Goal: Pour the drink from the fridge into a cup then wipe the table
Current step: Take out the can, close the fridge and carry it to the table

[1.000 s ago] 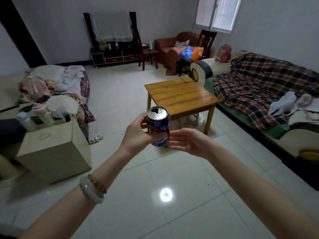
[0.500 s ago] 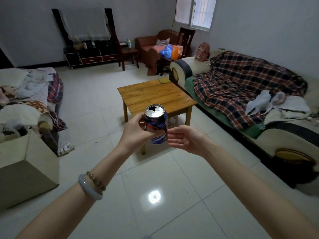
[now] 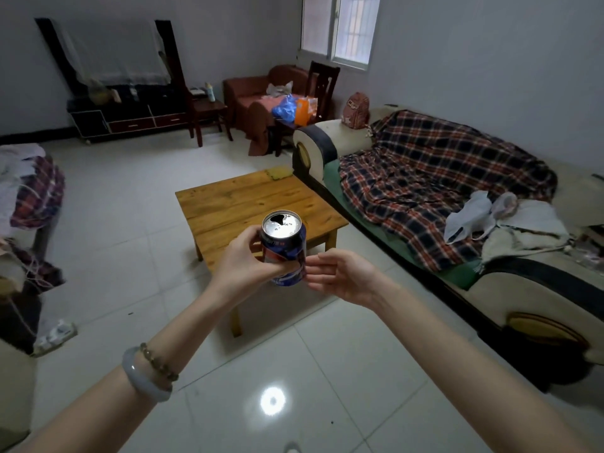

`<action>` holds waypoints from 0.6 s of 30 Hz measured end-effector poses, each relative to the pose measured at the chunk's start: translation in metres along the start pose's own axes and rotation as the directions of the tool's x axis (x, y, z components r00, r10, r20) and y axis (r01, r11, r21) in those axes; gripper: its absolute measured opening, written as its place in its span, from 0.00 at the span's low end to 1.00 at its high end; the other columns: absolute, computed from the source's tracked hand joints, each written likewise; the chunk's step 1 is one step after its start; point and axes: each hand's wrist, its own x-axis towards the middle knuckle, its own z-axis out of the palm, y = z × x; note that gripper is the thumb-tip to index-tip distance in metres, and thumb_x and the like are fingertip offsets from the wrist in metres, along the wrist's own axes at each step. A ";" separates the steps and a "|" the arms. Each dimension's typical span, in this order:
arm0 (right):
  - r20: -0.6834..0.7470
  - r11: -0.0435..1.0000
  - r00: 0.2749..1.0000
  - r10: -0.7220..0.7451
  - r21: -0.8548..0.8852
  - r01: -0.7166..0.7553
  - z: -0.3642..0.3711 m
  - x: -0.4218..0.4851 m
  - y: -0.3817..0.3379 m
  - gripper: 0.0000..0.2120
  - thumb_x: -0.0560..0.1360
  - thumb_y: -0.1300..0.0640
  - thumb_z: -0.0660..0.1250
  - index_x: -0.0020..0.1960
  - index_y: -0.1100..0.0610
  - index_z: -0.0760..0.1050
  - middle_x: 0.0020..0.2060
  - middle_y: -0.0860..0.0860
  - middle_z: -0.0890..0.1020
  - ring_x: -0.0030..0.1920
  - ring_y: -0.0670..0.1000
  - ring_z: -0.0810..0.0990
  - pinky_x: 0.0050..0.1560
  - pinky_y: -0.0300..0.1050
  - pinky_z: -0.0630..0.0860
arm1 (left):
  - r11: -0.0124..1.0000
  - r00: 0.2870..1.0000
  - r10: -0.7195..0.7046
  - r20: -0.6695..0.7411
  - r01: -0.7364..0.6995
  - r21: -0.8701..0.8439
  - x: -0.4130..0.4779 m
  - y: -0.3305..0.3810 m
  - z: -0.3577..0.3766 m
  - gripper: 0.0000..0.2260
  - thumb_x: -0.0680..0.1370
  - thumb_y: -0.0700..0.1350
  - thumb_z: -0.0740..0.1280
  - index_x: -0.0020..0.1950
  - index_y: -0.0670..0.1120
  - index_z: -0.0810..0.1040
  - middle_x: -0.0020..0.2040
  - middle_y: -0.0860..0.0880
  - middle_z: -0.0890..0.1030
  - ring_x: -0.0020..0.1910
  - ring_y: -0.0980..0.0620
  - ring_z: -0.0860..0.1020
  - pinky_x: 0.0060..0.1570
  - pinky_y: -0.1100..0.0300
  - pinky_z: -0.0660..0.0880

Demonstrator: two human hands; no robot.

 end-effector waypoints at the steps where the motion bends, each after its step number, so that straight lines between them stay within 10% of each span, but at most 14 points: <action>1: -0.004 1.000 1.000 0.002 0.001 -0.002 -0.007 0.012 -0.011 0.13 0.77 0.60 0.58 0.54 0.66 0.77 0.48 0.60 0.84 0.48 0.56 0.83 0.50 0.48 0.79 | 1.000 1.000 0.003 0.006 -0.003 -0.002 0.018 -0.002 0.004 0.29 0.61 0.46 0.80 0.58 0.52 0.74 0.51 0.59 0.79 0.51 0.62 0.77 0.45 0.67 0.74; 18: 0.066 0.998 0.996 0.060 0.004 -0.060 -0.106 0.222 -0.158 0.14 0.78 0.59 0.58 0.57 0.65 0.76 0.50 0.59 0.83 0.52 0.56 0.82 0.52 0.48 0.78 | 0.998 0.998 -0.043 -0.053 0.045 0.046 0.263 -0.053 0.061 0.31 0.62 0.47 0.79 0.62 0.49 0.73 0.55 0.56 0.78 0.53 0.61 0.75 0.47 0.70 0.71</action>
